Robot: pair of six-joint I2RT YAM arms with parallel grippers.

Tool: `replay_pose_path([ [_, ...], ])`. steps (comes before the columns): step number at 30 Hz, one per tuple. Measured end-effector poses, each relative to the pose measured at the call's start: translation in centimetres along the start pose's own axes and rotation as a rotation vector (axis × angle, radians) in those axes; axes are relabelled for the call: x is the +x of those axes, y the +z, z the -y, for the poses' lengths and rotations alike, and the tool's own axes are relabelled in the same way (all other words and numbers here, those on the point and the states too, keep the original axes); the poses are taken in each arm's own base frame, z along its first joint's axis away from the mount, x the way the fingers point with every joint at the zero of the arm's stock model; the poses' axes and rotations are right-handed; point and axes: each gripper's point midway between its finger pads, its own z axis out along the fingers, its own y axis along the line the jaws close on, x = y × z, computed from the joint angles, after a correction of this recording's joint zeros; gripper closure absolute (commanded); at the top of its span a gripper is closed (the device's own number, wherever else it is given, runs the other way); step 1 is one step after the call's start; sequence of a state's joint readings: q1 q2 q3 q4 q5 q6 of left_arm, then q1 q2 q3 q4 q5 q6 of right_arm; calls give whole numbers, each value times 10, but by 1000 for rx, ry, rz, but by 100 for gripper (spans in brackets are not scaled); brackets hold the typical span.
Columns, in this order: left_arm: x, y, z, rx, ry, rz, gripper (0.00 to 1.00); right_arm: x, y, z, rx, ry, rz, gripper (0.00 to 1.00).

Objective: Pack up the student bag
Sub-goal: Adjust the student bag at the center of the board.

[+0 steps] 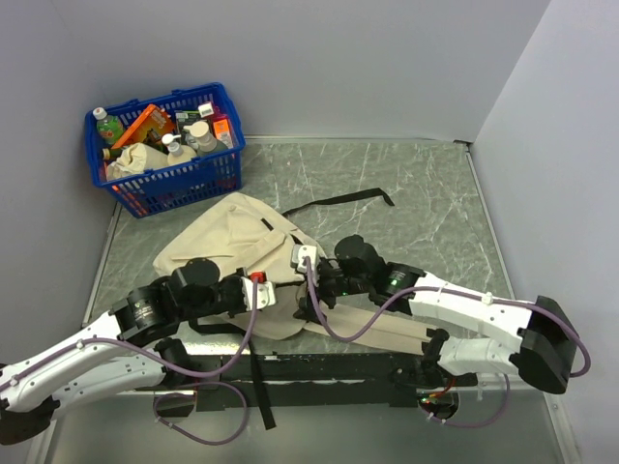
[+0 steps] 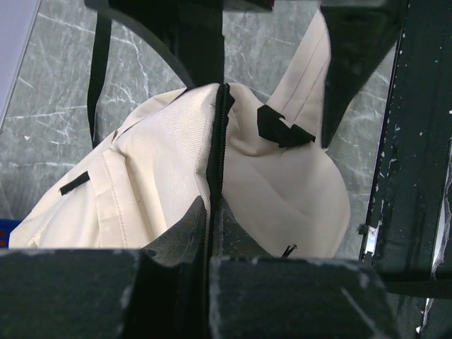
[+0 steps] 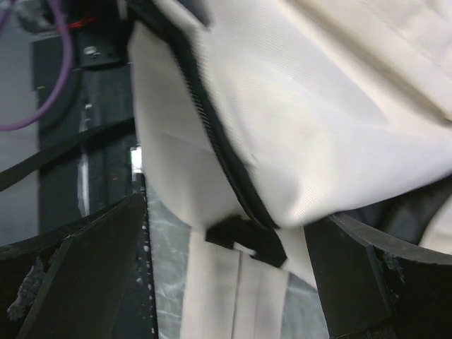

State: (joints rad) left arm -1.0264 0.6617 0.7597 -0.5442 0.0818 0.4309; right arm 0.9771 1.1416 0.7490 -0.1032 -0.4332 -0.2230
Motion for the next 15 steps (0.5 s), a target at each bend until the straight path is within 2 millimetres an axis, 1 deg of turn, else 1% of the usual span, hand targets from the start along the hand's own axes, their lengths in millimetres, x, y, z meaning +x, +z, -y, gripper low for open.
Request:
replay_pose_path([
  [4,1,0,0,-7,0,8,99,4,7,-14,-78,-12,19,0],
  [7,2,0,0,-11,2,13,99,16,14,-27,-109,-33,36,0],
  [9,1,1,-1,-13,2,16,99,22,21,-31,-124,-44,35,0],
  [12,0,3,-1,-15,3,20,99,20,36,-23,-95,-80,58,0],
  [15,-1,3,-2,-17,3,20,99,18,51,-4,-22,-127,79,0],
])
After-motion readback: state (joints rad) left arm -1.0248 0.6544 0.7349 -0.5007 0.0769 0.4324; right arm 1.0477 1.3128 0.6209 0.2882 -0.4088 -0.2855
